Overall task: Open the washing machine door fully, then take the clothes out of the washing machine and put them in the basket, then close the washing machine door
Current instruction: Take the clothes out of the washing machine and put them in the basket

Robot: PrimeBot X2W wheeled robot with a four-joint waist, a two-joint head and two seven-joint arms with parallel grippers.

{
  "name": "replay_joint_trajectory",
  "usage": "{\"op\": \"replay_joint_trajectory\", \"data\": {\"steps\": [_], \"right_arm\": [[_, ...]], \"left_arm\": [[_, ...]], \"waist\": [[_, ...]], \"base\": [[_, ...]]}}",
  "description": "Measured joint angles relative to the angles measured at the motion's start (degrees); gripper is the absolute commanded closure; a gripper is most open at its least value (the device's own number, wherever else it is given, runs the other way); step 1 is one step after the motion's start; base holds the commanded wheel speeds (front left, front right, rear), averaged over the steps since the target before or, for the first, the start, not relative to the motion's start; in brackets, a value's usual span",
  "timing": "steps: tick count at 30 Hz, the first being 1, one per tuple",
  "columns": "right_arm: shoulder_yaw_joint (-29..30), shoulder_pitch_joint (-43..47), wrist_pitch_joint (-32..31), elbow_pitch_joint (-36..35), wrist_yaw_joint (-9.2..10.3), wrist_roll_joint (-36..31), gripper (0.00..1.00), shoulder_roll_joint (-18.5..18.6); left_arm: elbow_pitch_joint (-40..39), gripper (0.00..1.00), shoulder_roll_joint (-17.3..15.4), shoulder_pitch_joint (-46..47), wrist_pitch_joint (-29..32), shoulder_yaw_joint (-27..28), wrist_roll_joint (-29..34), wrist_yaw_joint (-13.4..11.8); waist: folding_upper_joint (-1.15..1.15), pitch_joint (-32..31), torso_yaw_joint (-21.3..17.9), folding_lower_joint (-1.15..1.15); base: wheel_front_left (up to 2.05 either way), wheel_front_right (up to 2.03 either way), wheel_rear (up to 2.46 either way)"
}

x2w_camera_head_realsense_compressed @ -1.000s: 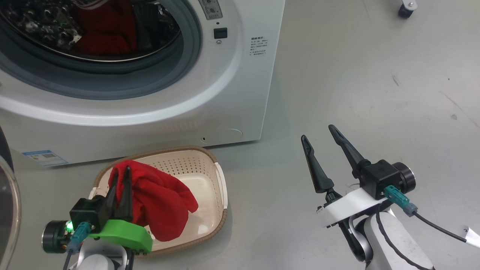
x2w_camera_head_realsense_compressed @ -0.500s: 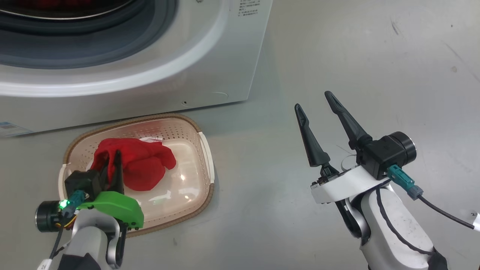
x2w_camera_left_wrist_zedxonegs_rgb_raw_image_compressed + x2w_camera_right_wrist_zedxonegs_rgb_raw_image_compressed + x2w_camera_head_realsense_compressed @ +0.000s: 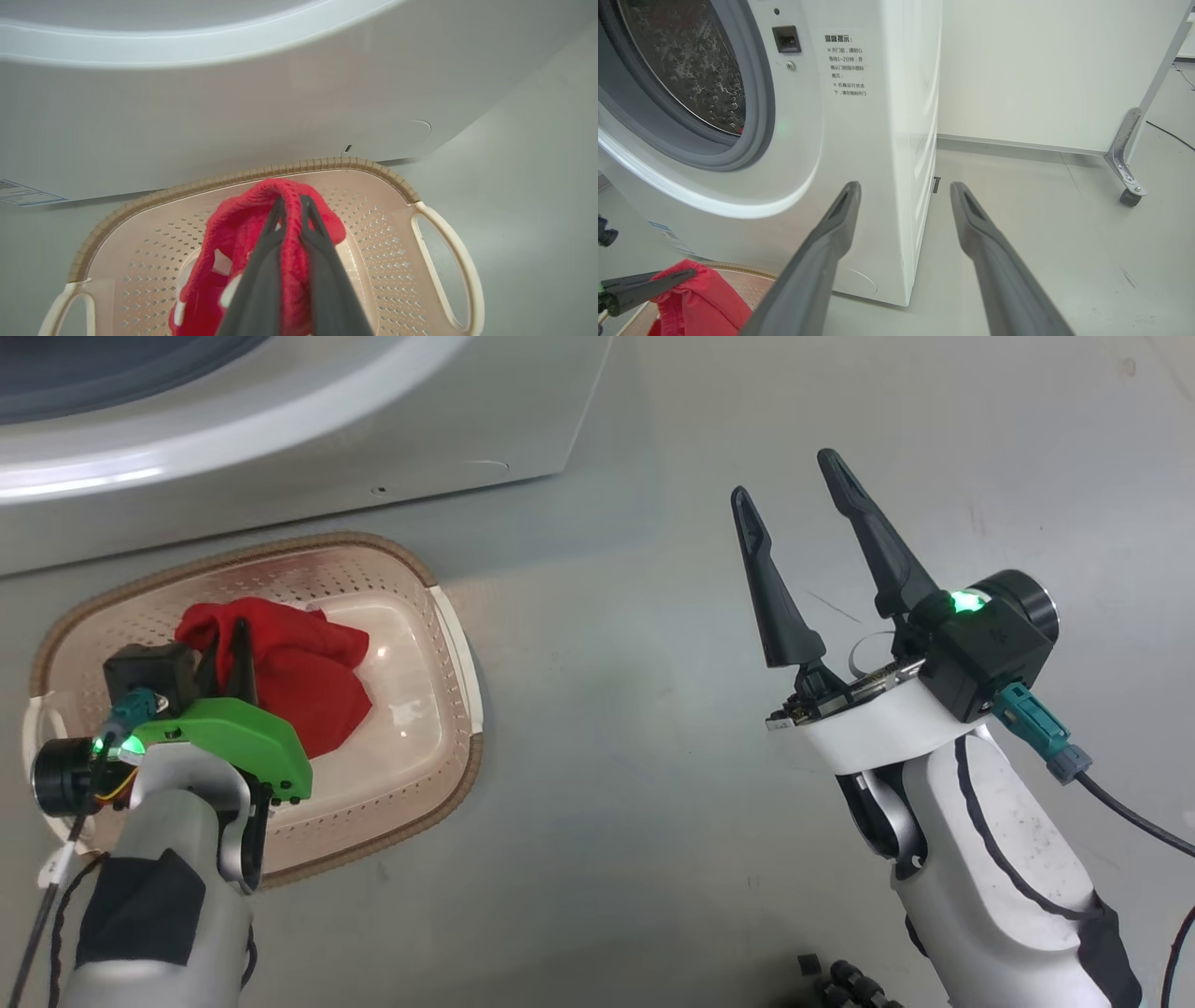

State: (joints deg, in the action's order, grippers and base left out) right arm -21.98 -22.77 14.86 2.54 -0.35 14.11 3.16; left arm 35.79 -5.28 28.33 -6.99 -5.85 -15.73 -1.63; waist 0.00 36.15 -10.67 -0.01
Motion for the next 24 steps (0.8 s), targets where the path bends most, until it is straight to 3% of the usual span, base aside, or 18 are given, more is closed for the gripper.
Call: {"op": "replay_joint_trajectory", "data": {"steps": [7,8,11,12,13,14,15,16,24], "right_arm": [[-0.27,-2.46,0.00,-0.22,1.01,0.59,0.00,-0.01],[-0.27,-2.64,0.00,-0.21,1.07,0.60,0.00,-0.01],[-0.27,-2.74,0.00,-0.18,1.10,0.98,0.00,-0.01],[-0.27,-2.79,0.00,-0.18,1.12,0.99,0.00,-0.01],[-0.30,-2.84,0.00,-0.14,1.48,1.00,0.00,-0.01],[-0.30,-2.91,0.00,-0.02,1.60,1.00,0.00,-0.01],[-0.32,-2.98,0.00,0.20,1.60,1.01,0.00,-0.01],[-0.37,-3.00,0.00,0.34,1.60,1.01,0.00,-0.01],[-0.58,-3.07,0.00,0.93,1.86,1.53,0.00,-0.01]], "left_arm": [[7.02,1.00,-0.66,4.35,0.94,0.73,-1.01,0.77],[7.73,0.94,-0.67,4.72,0.93,0.77,-1.02,0.80],[9.53,0.64,-0.67,6.06,0.86,0.90,-1.34,1.02],[10.14,0.48,-0.67,6.50,0.81,0.97,-1.34,1.27],[10.69,0.24,-0.67,6.89,0.76,1.01,-1.35,1.45],[11.26,0.07,-0.66,7.16,0.07,1.11,-1.35,1.45],[11.94,0.07,-0.67,7.30,-0.40,1.21,-1.35,1.46],[12.59,0.00,-0.68,7.30,-0.73,1.27,-1.35,1.46],[16.56,0.00,-0.56,7.48,-4.05,1.33,-1.42,1.96]], "waist": [[0.00,5.21,-1.57,0.00],[0.00,5.59,-1.74,0.00],[0.00,6.36,-2.17,0.00],[0.00,6.48,-2.27,0.00],[0.00,6.55,-2.34,0.00],[0.00,6.53,-2.36,0.00],[0.00,6.41,-2.35,0.00],[0.00,6.23,-2.34,0.00],[0.00,4.27,-2.00,0.00]], "base": [[0.00,0.00,0.00],[0.00,0.00,0.00],[0.00,0.00,0.00],[0.00,0.00,0.00],[0.00,0.00,0.00],[0.00,0.00,0.00],[0.00,0.00,0.00],[0.00,0.00,0.00],[0.00,0.00,0.00]]}}
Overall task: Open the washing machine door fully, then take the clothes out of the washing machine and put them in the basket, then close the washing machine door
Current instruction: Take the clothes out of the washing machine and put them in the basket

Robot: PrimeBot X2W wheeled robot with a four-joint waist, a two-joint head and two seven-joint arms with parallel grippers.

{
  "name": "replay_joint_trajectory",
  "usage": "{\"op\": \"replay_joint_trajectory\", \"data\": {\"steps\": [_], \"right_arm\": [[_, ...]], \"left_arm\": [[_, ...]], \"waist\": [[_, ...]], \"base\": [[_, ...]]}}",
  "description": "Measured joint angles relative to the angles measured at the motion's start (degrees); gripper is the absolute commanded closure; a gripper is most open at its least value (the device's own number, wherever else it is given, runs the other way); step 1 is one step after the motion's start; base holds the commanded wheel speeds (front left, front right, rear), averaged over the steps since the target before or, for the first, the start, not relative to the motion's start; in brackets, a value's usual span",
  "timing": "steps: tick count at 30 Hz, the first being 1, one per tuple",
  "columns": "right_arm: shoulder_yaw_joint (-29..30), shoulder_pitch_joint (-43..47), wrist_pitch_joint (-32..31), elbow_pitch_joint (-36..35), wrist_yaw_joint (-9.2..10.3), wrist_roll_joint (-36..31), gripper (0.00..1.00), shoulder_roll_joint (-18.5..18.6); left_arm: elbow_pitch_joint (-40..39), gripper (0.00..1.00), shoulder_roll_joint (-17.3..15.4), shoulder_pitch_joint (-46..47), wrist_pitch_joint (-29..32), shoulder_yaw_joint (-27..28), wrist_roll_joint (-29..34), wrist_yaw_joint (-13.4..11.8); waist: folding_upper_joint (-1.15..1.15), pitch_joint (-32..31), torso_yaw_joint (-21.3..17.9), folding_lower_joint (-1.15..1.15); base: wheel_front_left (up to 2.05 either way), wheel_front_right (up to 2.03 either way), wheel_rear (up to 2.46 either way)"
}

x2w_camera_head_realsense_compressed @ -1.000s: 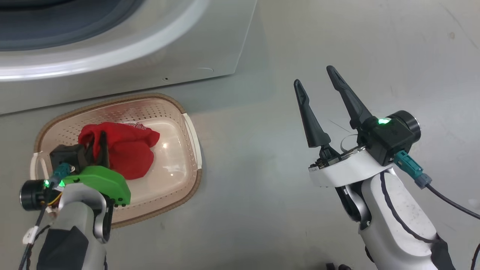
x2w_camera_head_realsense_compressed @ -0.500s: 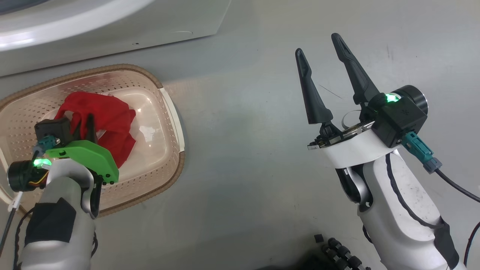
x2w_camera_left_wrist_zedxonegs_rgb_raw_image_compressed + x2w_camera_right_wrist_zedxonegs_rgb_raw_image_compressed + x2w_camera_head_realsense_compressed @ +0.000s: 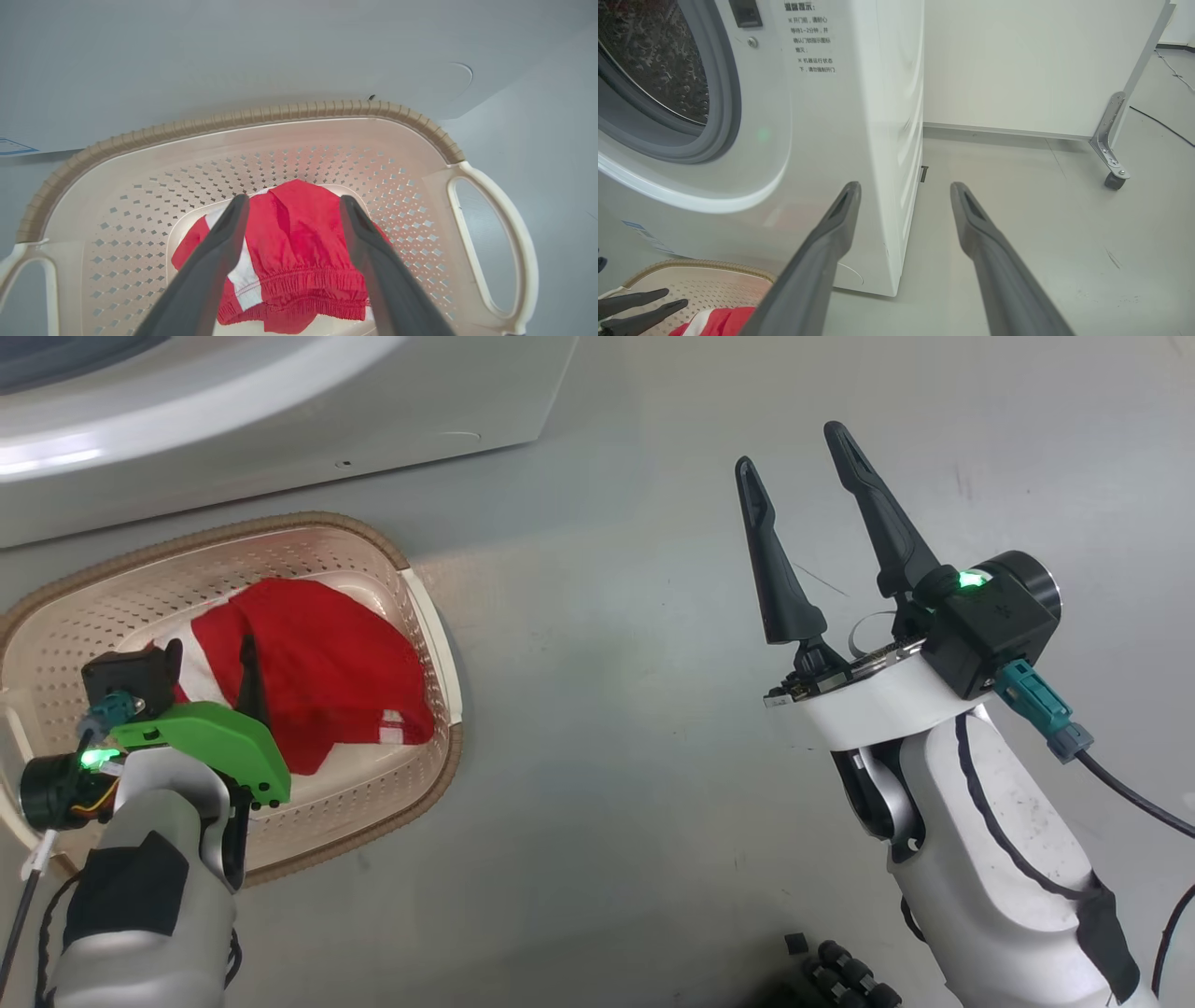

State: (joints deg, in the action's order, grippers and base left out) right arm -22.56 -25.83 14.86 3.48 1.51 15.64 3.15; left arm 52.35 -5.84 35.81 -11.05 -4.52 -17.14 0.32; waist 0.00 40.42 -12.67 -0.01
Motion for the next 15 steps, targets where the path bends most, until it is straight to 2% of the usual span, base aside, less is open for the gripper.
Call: {"op": "replay_joint_trajectory", "data": {"steps": [9,15], "right_arm": [[0.40,0.07,0.00,1.94,0.10,0.04,0.00,0.00],[1.44,1.14,0.00,3.78,-0.13,0.04,0.00,0.03]], "left_arm": [[0.99,0.00,1.55,-0.03,-3.22,-0.12,-0.01,1.23],[-1.23,0.00,2.77,-0.81,-3.41,-0.40,-0.13,2.57]], "waist": [[0.00,-3.75,1.27,0.00],[0.00,-7.17,2.87,0.00]], "base": [[0.00,0.00,0.00],[0.00,0.00,0.00]]}}
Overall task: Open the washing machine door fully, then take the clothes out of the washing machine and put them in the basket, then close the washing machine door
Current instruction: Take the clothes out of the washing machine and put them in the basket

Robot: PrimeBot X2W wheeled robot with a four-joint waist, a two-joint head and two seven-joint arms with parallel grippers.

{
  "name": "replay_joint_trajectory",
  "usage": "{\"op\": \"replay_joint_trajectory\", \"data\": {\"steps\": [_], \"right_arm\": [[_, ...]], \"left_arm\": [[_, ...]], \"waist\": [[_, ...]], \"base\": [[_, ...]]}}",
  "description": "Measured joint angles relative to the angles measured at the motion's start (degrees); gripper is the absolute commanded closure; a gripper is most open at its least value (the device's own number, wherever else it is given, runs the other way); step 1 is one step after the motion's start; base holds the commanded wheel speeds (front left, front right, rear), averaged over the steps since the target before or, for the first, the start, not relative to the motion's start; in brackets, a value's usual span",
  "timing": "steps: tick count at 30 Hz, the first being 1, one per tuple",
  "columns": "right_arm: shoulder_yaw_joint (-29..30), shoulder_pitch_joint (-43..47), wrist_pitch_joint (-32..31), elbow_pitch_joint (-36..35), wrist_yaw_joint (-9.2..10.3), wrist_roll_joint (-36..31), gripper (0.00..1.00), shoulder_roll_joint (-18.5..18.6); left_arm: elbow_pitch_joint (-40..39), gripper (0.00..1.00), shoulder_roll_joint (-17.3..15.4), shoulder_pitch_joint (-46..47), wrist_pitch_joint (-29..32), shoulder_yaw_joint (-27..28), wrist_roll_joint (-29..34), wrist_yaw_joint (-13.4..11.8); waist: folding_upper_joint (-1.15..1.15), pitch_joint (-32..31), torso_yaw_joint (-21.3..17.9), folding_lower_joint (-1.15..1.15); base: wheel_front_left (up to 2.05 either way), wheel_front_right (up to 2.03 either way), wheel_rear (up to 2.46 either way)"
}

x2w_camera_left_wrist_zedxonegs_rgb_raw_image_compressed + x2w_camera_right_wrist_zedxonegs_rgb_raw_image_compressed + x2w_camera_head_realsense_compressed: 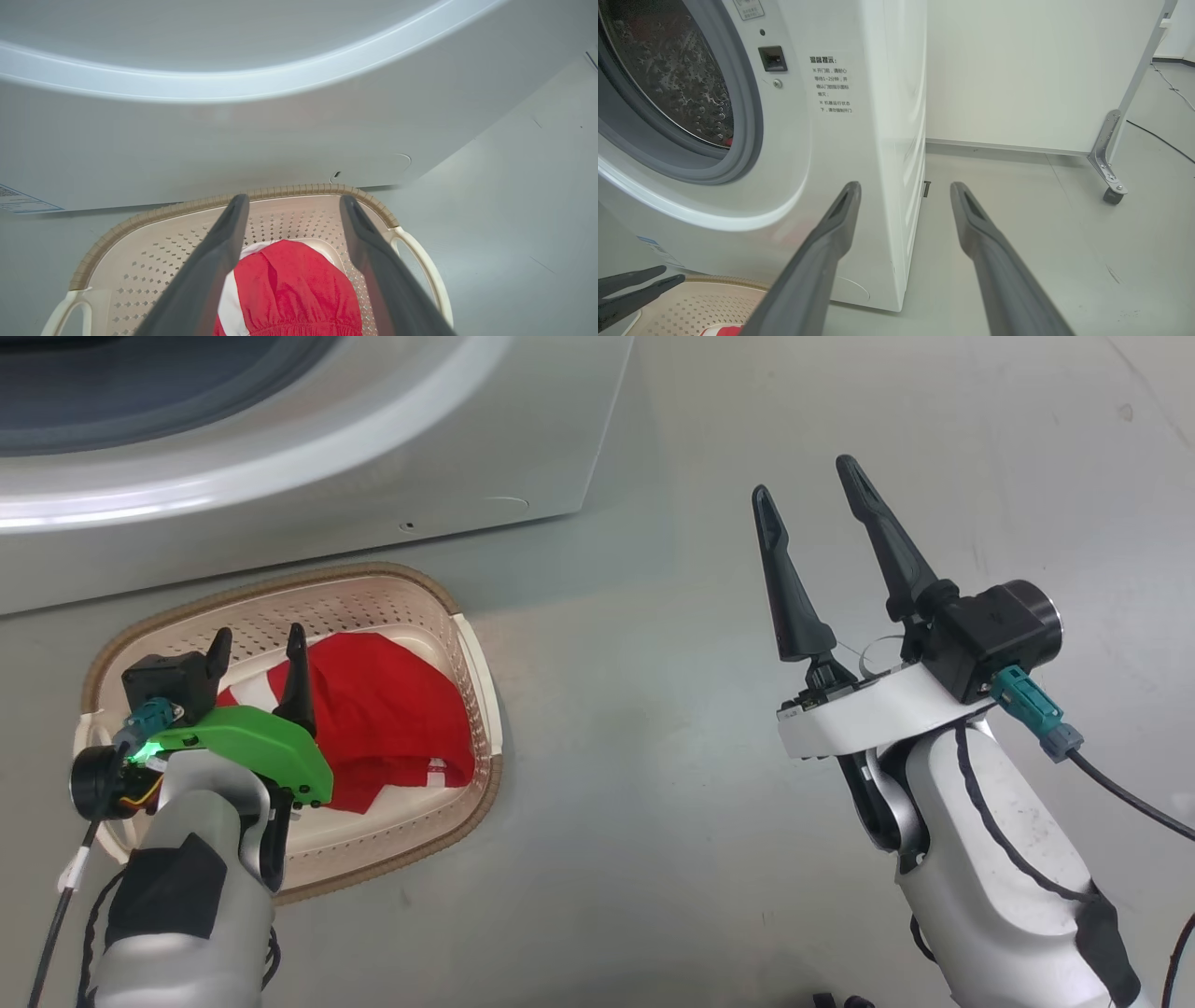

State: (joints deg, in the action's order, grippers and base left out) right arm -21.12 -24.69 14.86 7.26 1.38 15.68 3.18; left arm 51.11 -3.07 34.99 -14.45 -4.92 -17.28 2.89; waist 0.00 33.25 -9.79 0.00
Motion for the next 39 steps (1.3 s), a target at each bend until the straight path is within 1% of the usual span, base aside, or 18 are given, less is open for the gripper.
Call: {"op": "replay_joint_trajectory", "data": {"steps": [2,10,14,16,20,22,28,31,35,39], "right_arm": [[0.43,0.92,0.00,0.70,-0.30,0.00,0.00,-0.01],[2.68,4.19,0.00,2.40,-0.49,0.46,0.00,0.03],[3.09,5.67,0.00,3.25,-0.82,1.13,0.00,0.02],[3.14,6.45,0.00,3.76,-1.31,1.16,0.00,0.03],[3.44,7.48,0.00,4.31,-1.34,1.19,0.00,0.02],[3.77,8.17,0.00,4.66,-1.82,1.19,0.00,0.02],[4.24,10.89,0.00,5.65,-1.92,1.18,0.00,0.01],[4.42,12.28,0.00,6.25,-2.34,1.08,0.00,0.00],[4.69,13.78,0.00,6.64,-2.50,0.88,0.00,-0.03],[4.85,15.13,0.00,7.05,-2.87,0.80,0.00,-0.07]], "left_arm": [[-1.67,0.00,0.33,-0.36,0.01,0.02,-0.32,0.01],[-14.22,0.00,0.36,-1.52,0.01,0.38,1.01,0.45],[-18.18,0.00,0.41,-3.68,0.01,0.51,1.86,0.46],[-20.01,0.00,0.42,-4.94,0.01,0.66,2.31,0.46],[-22.12,0.00,0.42,-6.82,0.00,0.63,2.92,0.45],[-23.10,0.00,0.46,-8.28,0.01,0.63,2.96,0.44],[-25.73,0.00,0.46,-13.24,0.01,0.57,4.36,-0.13],[-26.80,0.00,0.45,-16.00,0.00,0.58,4.39,-0.22],[-28.53,0.00,0.45,-19.35,0.01,0.68,4.97,-1.19],[-29.83,0.00,0.44,-22.99,0.01,1.03,5.21,-1.62]], "waist": [[0.00,-1.23,0.69,0.00],[0.00,-6.42,3.74,0.00],[0.00,-9.13,5.17,0.00],[0.00,-10.53,5.78,0.01],[0.00,-12.62,6.55,0.01],[0.00,-14.00,6.98,0.01],[0.00,-17.99,7.94,0.01],[0.00,-19.89,8.25,0.01],[0.00,-22.24,8.53,0.01],[0.00,-24.40,8.64,0.01]], "base": [[0.00,0.00,0.00],[0.00,0.00,0.00],[0.00,0.00,0.00],[0.00,0.00,0.00],[0.00,0.00,0.00],[0.00,0.00,0.00],[0.00,0.00,0.00],[0.00,0.00,0.00],[0.00,0.00,0.00],[0.00,0.00,0.00]]}}
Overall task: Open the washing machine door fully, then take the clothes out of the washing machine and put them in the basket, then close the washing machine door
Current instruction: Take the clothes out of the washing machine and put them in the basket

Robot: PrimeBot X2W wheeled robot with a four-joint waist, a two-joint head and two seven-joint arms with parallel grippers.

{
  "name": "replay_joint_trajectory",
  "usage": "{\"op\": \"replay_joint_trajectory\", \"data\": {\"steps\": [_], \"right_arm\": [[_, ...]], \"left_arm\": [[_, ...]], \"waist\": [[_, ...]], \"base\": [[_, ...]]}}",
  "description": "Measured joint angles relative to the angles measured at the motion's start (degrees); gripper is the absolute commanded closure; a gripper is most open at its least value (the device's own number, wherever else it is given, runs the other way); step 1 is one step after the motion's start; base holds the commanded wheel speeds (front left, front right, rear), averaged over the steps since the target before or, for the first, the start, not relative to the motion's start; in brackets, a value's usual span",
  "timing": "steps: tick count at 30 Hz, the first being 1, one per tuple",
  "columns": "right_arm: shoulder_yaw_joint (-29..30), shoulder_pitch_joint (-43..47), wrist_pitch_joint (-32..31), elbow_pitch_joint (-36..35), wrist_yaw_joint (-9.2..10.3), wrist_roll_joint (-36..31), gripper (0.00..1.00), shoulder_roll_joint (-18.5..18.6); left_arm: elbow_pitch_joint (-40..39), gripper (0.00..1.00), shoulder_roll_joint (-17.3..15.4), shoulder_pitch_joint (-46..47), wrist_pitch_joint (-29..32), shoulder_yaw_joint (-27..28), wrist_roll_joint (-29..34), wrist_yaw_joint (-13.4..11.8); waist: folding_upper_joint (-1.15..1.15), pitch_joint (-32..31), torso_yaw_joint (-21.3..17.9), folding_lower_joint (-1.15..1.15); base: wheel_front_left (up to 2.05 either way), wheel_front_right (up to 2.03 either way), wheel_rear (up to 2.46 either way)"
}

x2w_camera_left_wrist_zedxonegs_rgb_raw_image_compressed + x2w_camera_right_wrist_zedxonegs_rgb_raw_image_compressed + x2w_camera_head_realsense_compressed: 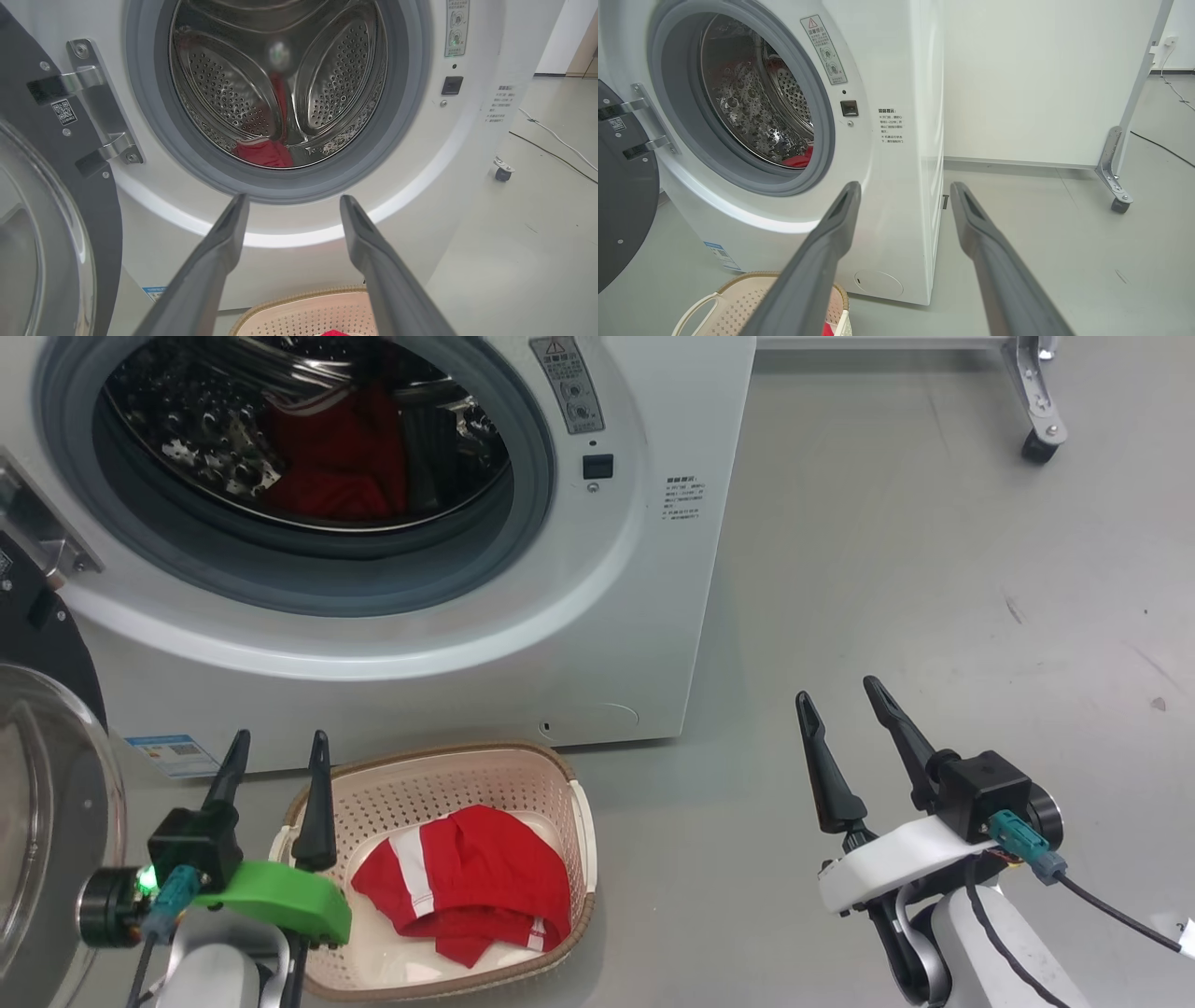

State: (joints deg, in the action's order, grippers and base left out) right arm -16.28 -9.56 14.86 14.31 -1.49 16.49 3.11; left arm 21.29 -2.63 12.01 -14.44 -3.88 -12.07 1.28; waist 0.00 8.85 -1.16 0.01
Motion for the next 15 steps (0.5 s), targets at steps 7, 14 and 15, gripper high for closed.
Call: {"op": "replay_joint_trajectory", "data": {"steps": [7,14,15], "right_arm": [[0.25,2.24,0.00,0.19,-0.20,-0.01,0.00,-0.09],[0.45,4.91,-0.01,0.89,-0.46,-1.38,0.00,-0.16],[0.45,5.06,-0.01,0.89,-0.46,-1.49,0.00,-0.22]], "left_arm": [[-1.04,0.00,-0.02,-6.27,0.00,0.13,-0.01,-0.56],[-2.46,0.00,-0.03,-10.43,0.00,0.00,-0.03,-1.59],[-2.80,0.00,-0.03,-10.98,0.00,0.00,-0.03,-1.70]], "waist": [[0.00,-3.28,-0.34,0.00],[0.00,-5.93,-0.72,0.00],[0.00,-6.19,-0.81,0.00]], "base": [[0.00,0.00,0.00],[0.00,0.00,0.00],[0.00,0.00,0.00]]}}
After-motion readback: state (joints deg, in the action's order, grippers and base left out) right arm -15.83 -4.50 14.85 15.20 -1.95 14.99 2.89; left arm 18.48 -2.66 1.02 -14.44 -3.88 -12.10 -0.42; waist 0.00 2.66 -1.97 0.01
